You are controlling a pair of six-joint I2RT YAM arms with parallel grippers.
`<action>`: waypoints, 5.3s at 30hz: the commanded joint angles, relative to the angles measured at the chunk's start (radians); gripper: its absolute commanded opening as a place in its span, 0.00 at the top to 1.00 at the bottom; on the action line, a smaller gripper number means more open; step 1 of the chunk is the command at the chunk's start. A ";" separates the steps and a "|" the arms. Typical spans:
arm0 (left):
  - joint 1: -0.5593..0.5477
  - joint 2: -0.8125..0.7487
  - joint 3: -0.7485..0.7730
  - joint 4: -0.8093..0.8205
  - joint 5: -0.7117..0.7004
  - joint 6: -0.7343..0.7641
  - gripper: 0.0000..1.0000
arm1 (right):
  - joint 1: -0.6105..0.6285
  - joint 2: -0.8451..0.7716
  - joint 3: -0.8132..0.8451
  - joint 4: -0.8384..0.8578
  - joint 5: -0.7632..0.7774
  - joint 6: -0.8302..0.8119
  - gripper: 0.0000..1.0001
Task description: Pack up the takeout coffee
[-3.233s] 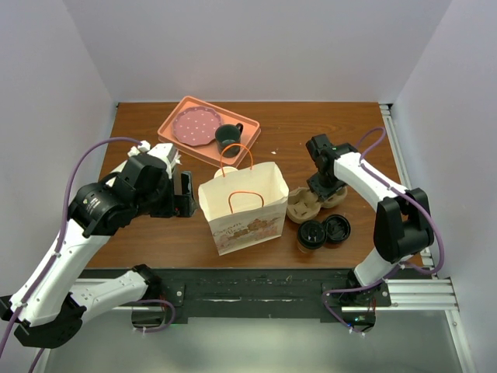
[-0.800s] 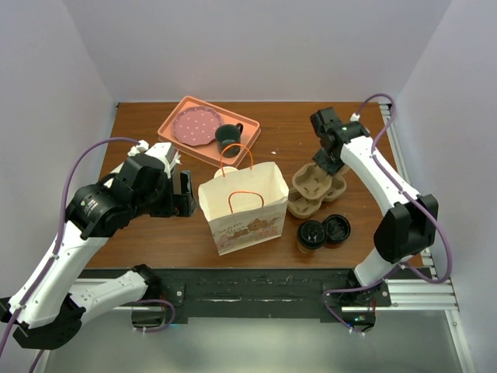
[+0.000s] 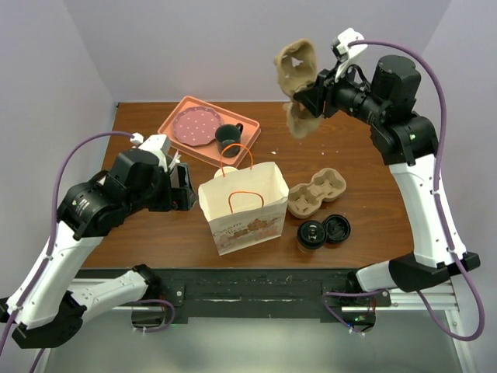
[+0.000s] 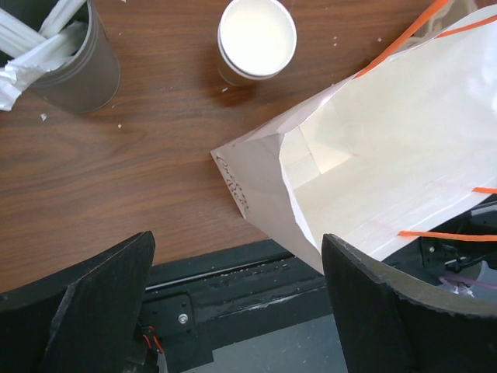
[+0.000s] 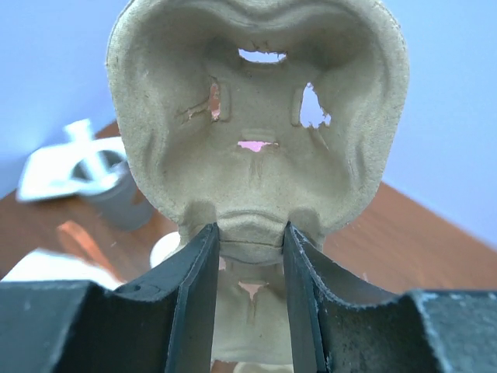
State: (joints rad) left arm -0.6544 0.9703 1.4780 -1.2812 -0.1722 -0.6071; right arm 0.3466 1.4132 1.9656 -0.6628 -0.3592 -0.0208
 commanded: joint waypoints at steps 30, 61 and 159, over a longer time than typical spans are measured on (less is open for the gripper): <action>0.007 -0.030 -0.048 0.052 0.050 -0.252 0.13 | 0.313 -0.002 -0.120 -0.334 -0.416 -0.768 0.76; 0.006 0.056 -0.030 0.108 0.068 -0.234 0.28 | 0.413 0.075 -0.071 -0.204 -0.267 -0.752 0.78; 0.009 0.139 -0.042 0.226 0.138 -0.177 1.00 | 0.707 0.196 -0.111 -0.615 0.267 -0.777 0.79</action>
State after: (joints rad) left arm -0.6502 1.1000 1.3888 -1.0649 -0.0460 -0.8169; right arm 1.0363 1.6054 1.8507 -1.2568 -0.1219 -0.7815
